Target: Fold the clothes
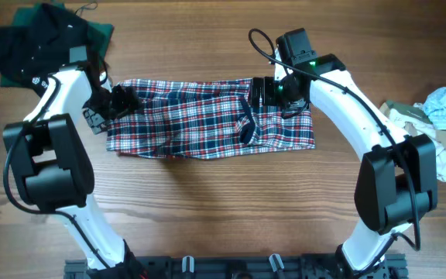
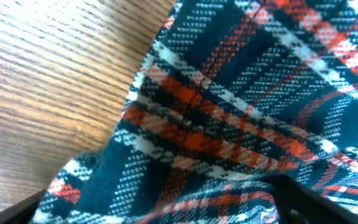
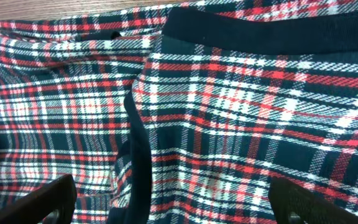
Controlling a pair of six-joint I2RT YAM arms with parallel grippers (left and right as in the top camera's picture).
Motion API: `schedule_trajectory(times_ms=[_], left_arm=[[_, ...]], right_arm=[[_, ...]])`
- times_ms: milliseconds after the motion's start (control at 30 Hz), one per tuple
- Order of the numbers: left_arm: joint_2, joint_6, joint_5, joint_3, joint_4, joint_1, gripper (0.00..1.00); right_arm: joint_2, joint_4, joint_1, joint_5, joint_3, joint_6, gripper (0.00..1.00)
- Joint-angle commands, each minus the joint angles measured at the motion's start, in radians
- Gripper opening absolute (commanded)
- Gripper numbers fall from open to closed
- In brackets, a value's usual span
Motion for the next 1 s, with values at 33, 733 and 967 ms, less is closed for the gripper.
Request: schedule_trajectory(times_ms=[33,733,967], left_arm=[[0.066,0.053,0.095,-0.008,0.004,0.002,0.56],[0.044,0.052,0.059,-0.007,-0.056,0.002,0.04],[-0.002,0.052,0.046,-0.007,-0.075,0.000,0.04]], right_arm=[[0.023,-0.002,-0.002,0.004,0.009,0.003,1.00],[0.023,-0.008,-0.003,0.025,0.009,-0.006,0.99],[0.023,-0.004,-0.005,0.028,0.009,-0.013,1.00]])
